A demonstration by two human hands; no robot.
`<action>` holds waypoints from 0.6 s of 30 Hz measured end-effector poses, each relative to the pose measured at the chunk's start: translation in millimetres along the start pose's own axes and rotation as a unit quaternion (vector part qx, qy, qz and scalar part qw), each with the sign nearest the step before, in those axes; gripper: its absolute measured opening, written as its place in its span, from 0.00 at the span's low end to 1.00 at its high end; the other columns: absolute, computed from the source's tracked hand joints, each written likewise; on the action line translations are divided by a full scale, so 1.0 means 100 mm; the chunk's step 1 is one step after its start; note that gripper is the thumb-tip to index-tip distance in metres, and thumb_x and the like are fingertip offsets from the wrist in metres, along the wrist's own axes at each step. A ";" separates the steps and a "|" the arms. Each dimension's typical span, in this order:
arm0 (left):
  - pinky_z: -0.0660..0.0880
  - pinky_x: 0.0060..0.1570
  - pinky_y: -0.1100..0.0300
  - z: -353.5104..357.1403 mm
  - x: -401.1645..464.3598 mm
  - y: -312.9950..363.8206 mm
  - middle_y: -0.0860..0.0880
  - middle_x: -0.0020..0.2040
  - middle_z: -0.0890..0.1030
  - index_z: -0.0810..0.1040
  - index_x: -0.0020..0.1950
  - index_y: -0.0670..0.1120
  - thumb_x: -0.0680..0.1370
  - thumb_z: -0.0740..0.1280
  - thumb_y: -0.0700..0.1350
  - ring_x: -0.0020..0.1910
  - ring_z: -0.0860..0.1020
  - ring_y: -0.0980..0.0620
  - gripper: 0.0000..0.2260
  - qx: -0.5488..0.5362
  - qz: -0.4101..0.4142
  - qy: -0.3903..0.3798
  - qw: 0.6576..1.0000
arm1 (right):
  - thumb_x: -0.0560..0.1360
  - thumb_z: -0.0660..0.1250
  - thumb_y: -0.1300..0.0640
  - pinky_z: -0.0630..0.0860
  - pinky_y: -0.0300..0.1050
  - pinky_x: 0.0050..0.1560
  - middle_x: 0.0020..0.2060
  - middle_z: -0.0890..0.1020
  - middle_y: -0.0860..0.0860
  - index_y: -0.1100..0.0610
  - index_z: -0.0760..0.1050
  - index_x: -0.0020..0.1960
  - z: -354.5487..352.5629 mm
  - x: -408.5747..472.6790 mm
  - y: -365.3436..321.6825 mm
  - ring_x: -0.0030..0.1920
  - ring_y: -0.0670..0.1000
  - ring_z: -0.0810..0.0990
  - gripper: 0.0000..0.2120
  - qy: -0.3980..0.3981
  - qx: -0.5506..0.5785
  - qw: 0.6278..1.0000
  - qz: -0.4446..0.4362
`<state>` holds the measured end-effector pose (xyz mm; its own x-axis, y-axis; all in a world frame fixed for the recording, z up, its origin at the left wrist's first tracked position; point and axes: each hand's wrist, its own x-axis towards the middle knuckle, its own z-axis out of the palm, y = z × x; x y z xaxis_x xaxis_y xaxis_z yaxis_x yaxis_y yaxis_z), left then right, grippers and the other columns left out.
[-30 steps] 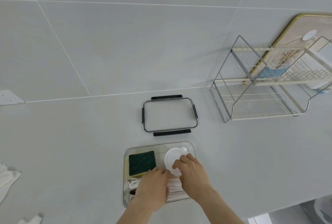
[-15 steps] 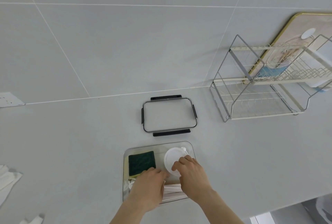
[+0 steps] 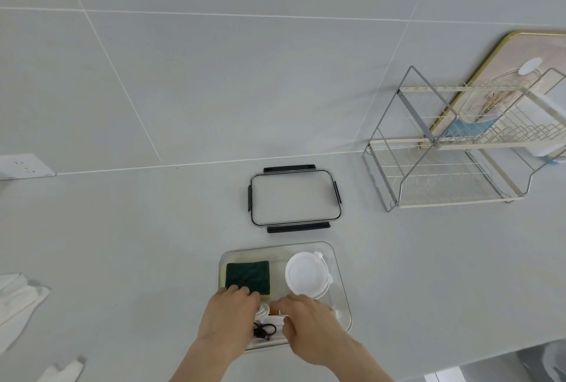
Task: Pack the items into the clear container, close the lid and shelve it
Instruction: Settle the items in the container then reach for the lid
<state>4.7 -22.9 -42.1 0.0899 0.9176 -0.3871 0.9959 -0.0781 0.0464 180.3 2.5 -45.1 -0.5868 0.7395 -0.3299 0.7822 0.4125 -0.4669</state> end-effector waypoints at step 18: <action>0.70 0.54 0.55 -0.03 0.01 -0.04 0.47 0.56 0.80 0.75 0.61 0.47 0.72 0.64 0.32 0.55 0.76 0.45 0.19 0.014 0.046 -0.003 0.999 | 0.77 0.48 0.43 0.77 0.59 0.51 0.51 0.81 0.50 0.52 0.75 0.50 0.02 0.02 0.20 0.52 0.58 0.79 0.21 -0.096 -0.020 0.995 0.030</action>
<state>0.5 -20.1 -39.6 0.1808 0.9034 -0.3887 0.9834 -0.1723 0.0569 194.6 11.0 -57.1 -0.5643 0.6503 -0.5087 0.8230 0.3940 -0.4093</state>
